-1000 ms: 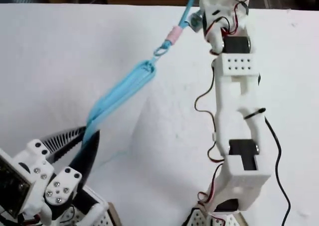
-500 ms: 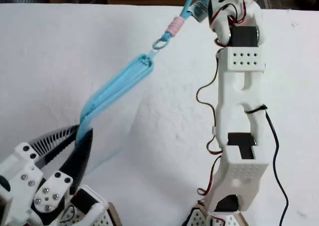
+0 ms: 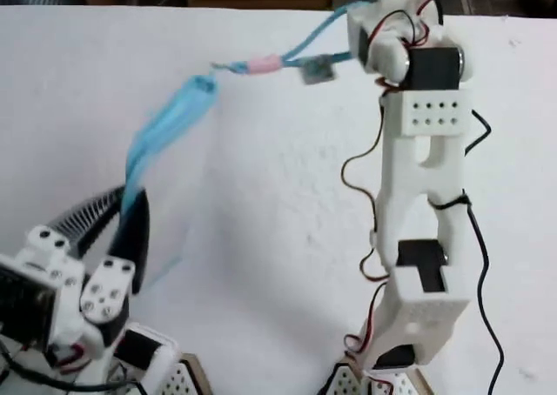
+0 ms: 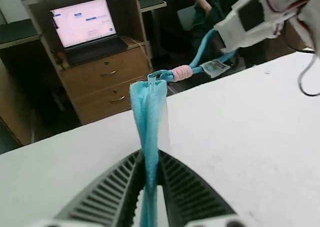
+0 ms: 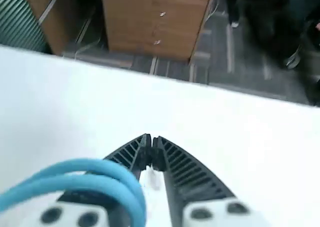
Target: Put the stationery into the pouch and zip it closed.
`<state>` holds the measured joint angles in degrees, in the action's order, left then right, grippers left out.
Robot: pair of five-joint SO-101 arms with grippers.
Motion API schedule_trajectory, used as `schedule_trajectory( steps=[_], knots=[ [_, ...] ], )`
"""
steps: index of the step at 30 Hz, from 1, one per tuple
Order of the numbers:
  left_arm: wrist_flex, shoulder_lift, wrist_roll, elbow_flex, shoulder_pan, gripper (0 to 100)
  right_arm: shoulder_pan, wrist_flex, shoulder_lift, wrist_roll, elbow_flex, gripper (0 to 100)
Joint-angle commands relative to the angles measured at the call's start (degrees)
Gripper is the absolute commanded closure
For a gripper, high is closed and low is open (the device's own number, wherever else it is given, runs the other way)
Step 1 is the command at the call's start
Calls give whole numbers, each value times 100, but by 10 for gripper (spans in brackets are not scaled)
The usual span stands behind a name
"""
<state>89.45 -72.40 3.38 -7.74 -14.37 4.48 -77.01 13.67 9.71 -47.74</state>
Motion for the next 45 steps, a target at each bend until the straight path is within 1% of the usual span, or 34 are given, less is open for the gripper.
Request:
schedule_trajectory(
  steps=[1, 3, 6, 7, 8, 10, 13, 15, 19, 23, 27, 31, 34, 36, 37, 39, 42, 45],
  knots=[
    [-651, 40, 79, -53, 303, 976, 198, -910, -505, 0, -220, 882],
    [-818, 40, 79, -105, 321, 976, 338, -1420, -620, -44, -211, 742],
    [-1002, 40, 79, -369, 321, 976, 699, -2088, -813, -44, -220, 499],
    [-1055, 40, 114, -501, 321, 976, 857, -2264, -892, -44, -220, 442],
    [-1108, 40, 114, -651, 321, 976, 1015, -2404, -989, -44, -220, 410],
    [-1204, 31, 132, -879, 330, 976, 1314, -2431, -1235, -44, -176, 419],
    [-1442, 22, 158, -1046, 330, 976, 1824, -2431, -1657, -44, -167, 481],
    [-1705, 31, 396, -1099, 330, 976, 2149, -2431, -1965, -44, -158, 515],
    [-2312, 40, 668, -1389, 330, 976, 2615, -2440, -2510, -44, -97, 527],
    [-2901, 48, 703, -1899, 338, 976, 2712, -2448, -3108, -44, 747, 527],
    [-3420, 48, 668, -2409, 655, 976, 2712, -2431, -3916, -53, 2057, 527],
    [-3473, 48, 703, -2725, 743, 976, 2642, -2431, -4708, -53, 3077, 527],
    [-3552, 48, 993, -2963, 716, 976, 2396, -2422, -5103, -53, 3684, 527],
    [-4026, 48, 1389, -3182, 734, 976, 2158, -2360, -5323, -53, 4026, 527],
    [-4334, 48, 1705, -3288, 734, 976, 2026, -2316, -5420, -53, 4176, 527],
    [-4747, 48, 2593, -3437, 725, 977, 1807, -2308, -5578, -53, 4369, 527],
    [-4923, 75, 3974, -3508, 690, 977, 1516, -2308, -5780, -53, 4580, 527],
    [-4914, 391, 4870, -3701, 646, 977, 1341, -2308, -5877, -53, 4756, 527]
  ],
)
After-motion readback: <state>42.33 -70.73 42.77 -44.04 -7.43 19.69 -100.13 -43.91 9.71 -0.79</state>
